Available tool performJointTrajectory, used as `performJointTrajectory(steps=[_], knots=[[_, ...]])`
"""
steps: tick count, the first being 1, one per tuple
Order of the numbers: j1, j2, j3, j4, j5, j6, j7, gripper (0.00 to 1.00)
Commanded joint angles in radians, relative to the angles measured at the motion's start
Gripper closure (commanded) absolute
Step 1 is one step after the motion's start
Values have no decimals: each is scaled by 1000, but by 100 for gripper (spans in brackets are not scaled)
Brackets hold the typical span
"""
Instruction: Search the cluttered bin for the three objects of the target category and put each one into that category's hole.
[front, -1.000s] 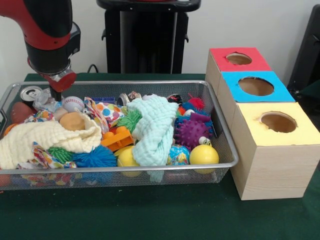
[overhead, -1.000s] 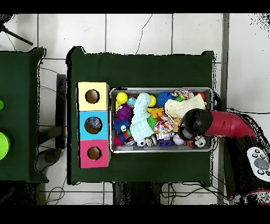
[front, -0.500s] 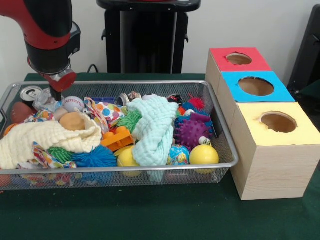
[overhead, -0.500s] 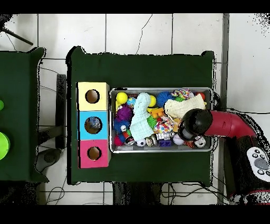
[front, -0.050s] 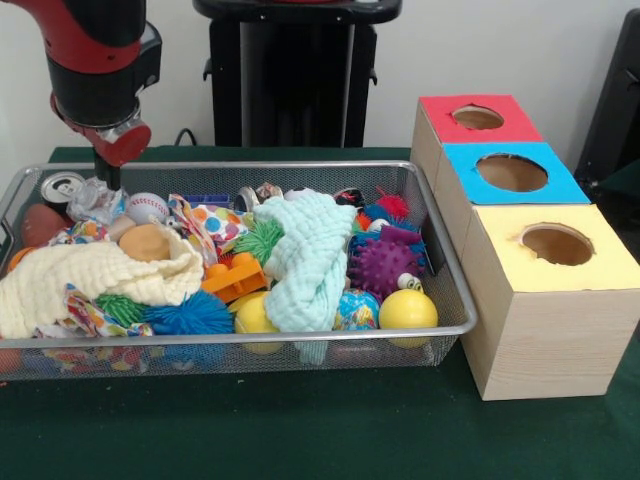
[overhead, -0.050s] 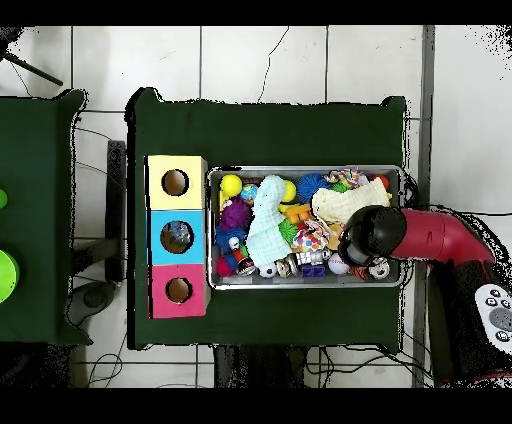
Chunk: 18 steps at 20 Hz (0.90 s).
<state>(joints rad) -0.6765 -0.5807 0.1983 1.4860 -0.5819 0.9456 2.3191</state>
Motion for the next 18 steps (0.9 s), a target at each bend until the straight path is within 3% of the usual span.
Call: performJointTrajectory(steps=[1,5,13,18], knots=[[4,-9,97,66,-54,-31,-292,0],[12,-4,90,58,-45,23,-286,0],[-11,2,116,84,-42,-19,-287,0],[-20,69,126,60,-66,-74,-272,0]])
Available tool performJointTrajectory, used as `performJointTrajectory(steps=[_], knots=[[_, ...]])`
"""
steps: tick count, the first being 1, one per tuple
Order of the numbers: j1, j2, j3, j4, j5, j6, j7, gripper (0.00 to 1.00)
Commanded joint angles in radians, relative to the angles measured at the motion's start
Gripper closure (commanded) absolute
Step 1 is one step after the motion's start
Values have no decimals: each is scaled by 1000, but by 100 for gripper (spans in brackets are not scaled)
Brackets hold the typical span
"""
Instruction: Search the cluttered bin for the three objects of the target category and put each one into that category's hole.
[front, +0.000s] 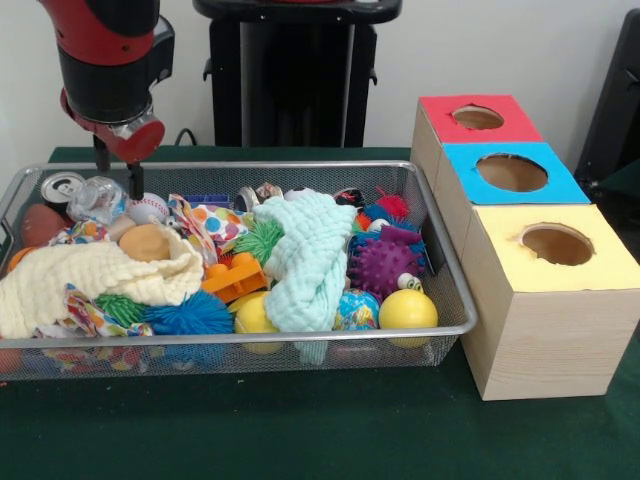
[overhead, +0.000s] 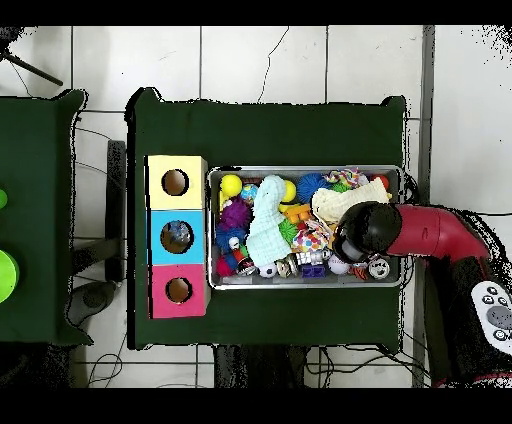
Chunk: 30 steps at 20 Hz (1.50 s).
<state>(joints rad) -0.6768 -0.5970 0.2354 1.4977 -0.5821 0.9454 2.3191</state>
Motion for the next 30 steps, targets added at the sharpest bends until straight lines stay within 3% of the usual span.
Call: performJointTrajectory(steps=[1,8,18,30], knots=[[-23,95,89,47,-72,-92,-267,0],[-39,171,97,10,-91,-184,-259,0],[-47,178,117,-29,-148,-243,-301,0],[-33,10,115,58,-110,-130,-287,0]])
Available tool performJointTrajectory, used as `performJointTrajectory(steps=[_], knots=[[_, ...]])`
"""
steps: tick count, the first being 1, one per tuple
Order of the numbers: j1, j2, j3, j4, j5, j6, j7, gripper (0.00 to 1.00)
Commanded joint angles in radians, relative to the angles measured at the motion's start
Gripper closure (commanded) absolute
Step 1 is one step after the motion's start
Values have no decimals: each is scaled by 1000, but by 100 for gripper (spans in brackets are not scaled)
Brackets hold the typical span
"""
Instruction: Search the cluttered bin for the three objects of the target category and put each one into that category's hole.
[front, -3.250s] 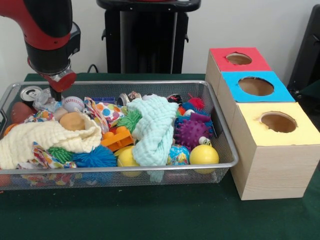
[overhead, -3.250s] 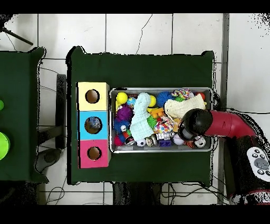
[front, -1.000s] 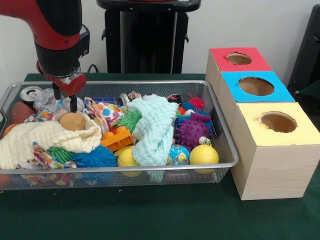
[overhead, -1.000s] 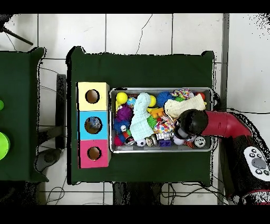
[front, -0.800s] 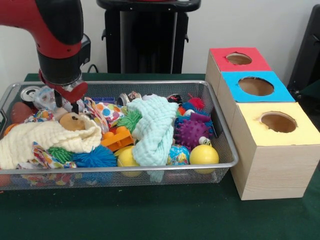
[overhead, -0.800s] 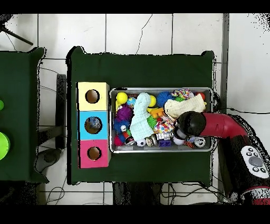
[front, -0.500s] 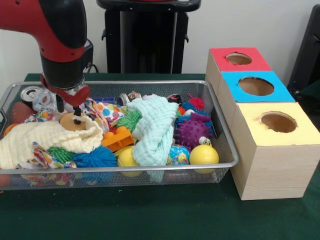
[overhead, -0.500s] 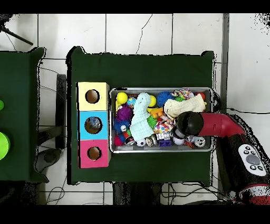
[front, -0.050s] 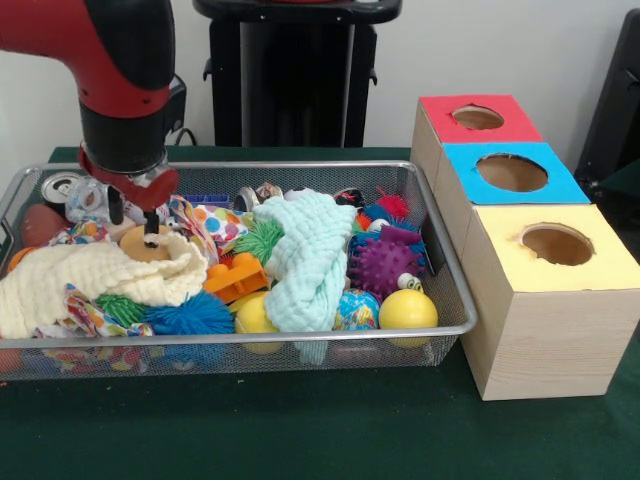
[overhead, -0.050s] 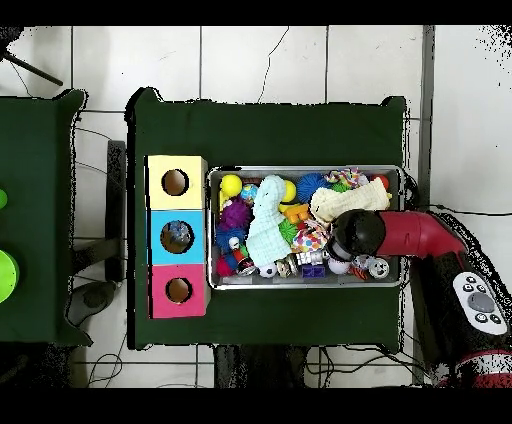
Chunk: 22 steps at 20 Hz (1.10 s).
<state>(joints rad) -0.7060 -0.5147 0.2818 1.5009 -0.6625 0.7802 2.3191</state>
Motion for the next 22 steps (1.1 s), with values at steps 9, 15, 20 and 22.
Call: performJointTrajectory(steps=[9,15,20,22], knots=[[17,-174,67,72,-13,129,-315,0],[16,-166,73,79,-14,132,-310,0],[-4,-131,60,108,-18,109,-285,0],[-10,-137,51,135,-15,96,-266,0]])
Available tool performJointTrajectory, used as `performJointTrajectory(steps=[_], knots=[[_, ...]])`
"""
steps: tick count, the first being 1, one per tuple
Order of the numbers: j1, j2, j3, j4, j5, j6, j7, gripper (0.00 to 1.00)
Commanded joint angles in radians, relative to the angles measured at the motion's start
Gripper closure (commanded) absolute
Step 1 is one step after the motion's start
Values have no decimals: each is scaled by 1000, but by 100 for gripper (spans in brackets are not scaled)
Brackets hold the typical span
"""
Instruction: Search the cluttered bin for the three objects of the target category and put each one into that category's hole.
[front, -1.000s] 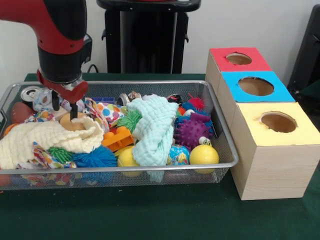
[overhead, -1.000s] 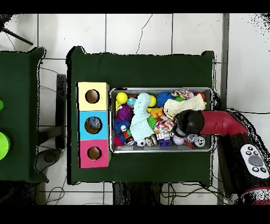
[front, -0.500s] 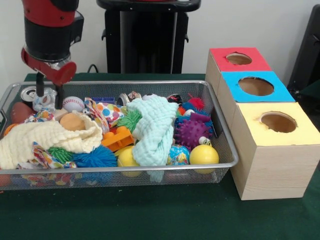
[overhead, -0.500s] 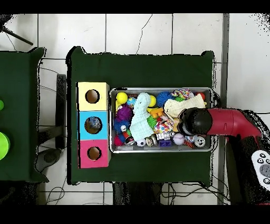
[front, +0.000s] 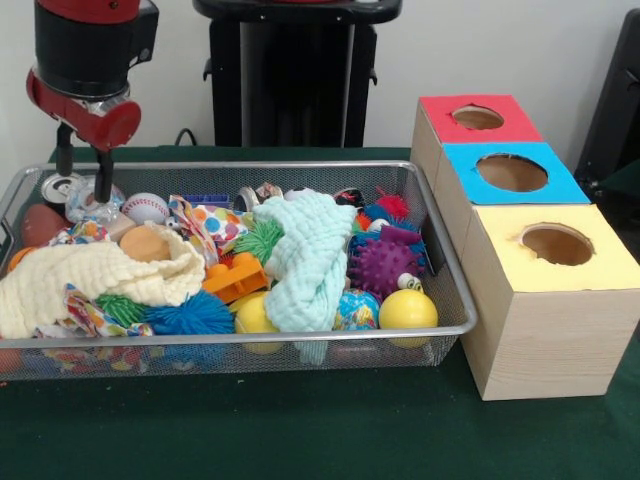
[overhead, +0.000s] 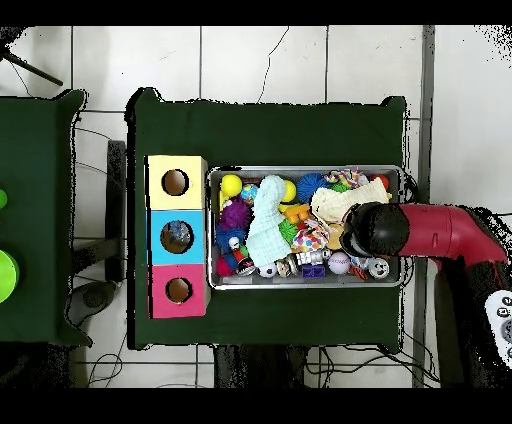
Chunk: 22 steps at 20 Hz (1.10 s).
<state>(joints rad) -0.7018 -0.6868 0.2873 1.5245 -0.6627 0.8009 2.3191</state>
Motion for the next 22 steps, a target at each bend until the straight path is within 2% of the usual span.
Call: performJointTrajectory(steps=[1,12,22], knots=[[-17,35,43,122,-14,68,-257,0],[-28,84,40,124,-21,77,-253,0],[-38,173,61,36,-52,59,-296,0]])
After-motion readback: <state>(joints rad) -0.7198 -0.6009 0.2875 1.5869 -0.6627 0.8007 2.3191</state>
